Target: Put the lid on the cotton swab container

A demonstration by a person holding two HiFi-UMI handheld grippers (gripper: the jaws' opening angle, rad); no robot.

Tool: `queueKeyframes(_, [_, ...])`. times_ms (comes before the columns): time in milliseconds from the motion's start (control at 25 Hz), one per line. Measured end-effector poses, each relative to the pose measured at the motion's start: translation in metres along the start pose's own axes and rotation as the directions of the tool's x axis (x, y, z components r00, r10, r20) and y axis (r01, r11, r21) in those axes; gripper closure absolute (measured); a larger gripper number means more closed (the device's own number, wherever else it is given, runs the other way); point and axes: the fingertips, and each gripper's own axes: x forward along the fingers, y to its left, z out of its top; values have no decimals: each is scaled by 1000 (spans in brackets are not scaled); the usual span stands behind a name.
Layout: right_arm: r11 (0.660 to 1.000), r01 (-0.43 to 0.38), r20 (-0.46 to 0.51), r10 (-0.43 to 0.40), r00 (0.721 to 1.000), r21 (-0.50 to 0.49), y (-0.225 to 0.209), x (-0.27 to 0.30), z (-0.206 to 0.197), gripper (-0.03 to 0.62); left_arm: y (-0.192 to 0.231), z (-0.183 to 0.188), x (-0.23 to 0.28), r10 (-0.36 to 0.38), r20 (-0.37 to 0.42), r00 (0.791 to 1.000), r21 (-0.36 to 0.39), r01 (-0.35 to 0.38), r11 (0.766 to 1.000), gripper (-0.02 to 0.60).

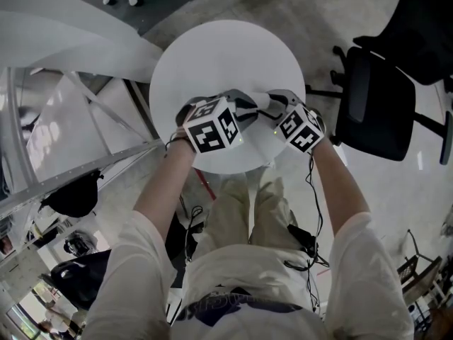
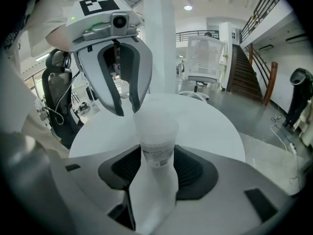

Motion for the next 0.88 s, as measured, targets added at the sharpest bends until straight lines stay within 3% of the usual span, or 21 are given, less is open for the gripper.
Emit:
queueKeyframes(280, [1000,1,3,-1,1000,-1,0,0,0,375,6,-2,3,8,-3,1000,-26,-8,1000,580])
queueKeyframes(880, [1000,10,7,-10,1000,12,0,2,-1,375,9,-3,3,34,44,998,-89,-30,996,582])
